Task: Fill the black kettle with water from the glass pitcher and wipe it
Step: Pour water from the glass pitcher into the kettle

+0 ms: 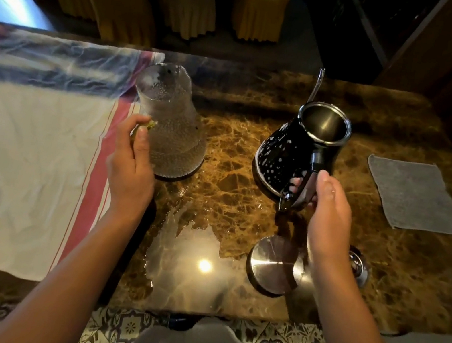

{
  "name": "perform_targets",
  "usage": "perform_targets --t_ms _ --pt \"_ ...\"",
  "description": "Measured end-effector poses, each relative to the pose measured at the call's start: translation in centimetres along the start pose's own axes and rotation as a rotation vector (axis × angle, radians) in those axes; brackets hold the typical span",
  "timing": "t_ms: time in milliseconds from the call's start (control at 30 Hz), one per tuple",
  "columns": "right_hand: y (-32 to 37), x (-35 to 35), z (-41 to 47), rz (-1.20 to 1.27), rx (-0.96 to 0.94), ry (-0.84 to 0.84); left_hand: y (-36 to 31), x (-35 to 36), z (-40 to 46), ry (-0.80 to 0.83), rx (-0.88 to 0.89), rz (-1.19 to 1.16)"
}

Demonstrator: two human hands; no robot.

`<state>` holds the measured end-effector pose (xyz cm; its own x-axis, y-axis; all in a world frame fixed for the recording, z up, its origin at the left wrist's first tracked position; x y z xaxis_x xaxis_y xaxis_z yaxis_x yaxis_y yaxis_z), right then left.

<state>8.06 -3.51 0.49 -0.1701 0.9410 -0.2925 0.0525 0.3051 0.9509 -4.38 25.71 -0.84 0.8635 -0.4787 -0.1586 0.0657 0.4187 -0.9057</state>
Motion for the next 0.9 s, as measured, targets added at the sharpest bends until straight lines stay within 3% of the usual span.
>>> perform_targets --t_ms 200,633,767,900 --pt "0.8 2.8 2.1 0.221 0.022 0.042 0.1 -0.1 -0.4 -0.01 -0.03 0.05" --pt "1.3 4.8 5.6 0.19 -0.082 0.315 -1.1 0.8 -1.2 -0.129 -0.042 0.099" --pt "1.1 4.6 5.5 0.183 -0.115 0.313 -1.3 1.8 -1.8 -0.174 -0.139 0.009" --pt "1.2 4.6 5.6 0.158 -0.152 0.284 -0.8 2.3 -1.8 -0.116 -0.178 -0.067"
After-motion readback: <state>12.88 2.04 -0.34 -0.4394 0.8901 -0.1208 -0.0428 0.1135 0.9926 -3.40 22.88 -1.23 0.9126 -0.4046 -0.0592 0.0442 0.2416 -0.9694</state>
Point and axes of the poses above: each hand's wrist, its own z-axis towards the middle knuckle, its own x-axis out of the palm, y = z × x, the point moved 5 cm from there along z, towards the middle knuckle, and after that the axes turned 8 degrees about -z, right-handed, at the moved point
